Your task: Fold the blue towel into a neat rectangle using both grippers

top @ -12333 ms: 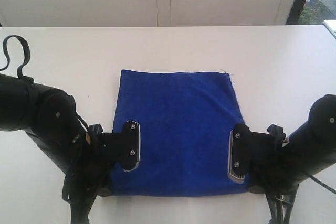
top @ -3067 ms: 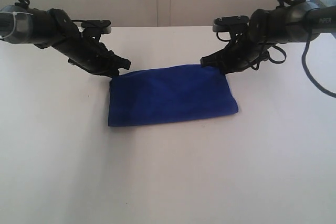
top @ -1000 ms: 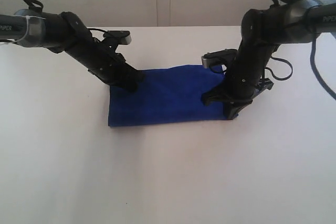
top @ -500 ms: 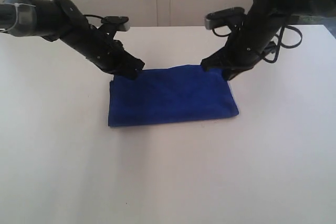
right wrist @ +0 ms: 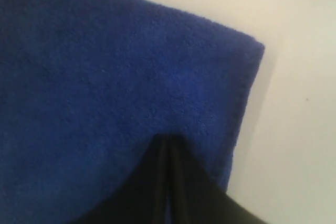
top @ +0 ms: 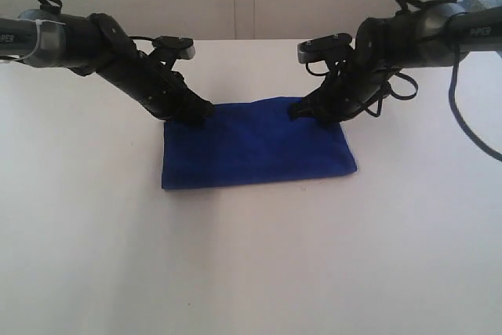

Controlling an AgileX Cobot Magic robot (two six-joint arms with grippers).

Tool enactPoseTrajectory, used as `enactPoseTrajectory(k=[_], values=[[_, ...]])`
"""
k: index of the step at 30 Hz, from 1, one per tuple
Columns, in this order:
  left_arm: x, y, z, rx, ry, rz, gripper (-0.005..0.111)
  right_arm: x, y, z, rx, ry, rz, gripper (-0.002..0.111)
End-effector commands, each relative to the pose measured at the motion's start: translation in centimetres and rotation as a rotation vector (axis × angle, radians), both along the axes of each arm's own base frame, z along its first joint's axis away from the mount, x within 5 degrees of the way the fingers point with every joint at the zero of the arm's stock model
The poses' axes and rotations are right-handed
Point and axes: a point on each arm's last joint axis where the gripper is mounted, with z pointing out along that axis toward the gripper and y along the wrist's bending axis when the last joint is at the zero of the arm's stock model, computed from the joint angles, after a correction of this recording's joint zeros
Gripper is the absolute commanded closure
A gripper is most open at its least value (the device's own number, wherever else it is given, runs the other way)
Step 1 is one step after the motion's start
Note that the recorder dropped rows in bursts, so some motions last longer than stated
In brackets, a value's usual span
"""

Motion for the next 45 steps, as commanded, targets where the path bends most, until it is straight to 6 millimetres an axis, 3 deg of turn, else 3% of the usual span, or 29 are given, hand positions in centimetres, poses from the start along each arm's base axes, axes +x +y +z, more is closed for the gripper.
enactPoseTrajectory(k=[1,6,10,14,18,23,29,34,39,45], values=[[-0.3,0.2,-1.7,0.046,0.031,-0.034,0.107,0.2,-0.7,-1.1,-0.007,0.021,-0.018,0.108],[-0.4,0.2,-2.0,0.052,0.033,-0.030,0.107,0.2,-1.1,-1.2,-0.008,0.034,-0.026,0.108],[-0.3,0.2,-0.2,0.038,-0.007,-0.029,0.107,0.0,-1.1,1.2,0.002,-0.015,-0.027,0.108],[-0.3,0.4,2.8,0.020,-0.094,-0.021,0.107,0.1,-1.1,4.9,0.024,-0.122,-0.034,0.108],[0.2,0.5,3.7,0.009,-0.164,0.023,0.107,0.9,-0.8,6.3,0.063,-0.219,-0.054,0.108],[0.7,0.4,2.0,0.011,-0.153,0.052,0.107,2.4,-0.2,4.7,0.081,-0.261,-0.060,0.108],[1.1,0.3,-0.3,0.011,-0.120,0.078,0.107,3.5,0.6,0.2,0.070,-0.192,-0.050,0.108],[1.2,0.4,-2.1,0.032,-0.088,0.075,0.107,3.6,-0.2,-2.2,0.050,-0.142,-0.059,0.108],[1.2,0.4,-2.6,0.037,-0.081,0.071,0.107,3.6,-1.0,-2.9,0.046,-0.117,-0.075,0.108],[1.2,0.4,-2.1,0.033,-0.092,0.072,0.107,3.6,-1.1,-2.3,0.047,-0.127,-0.076,0.108]])
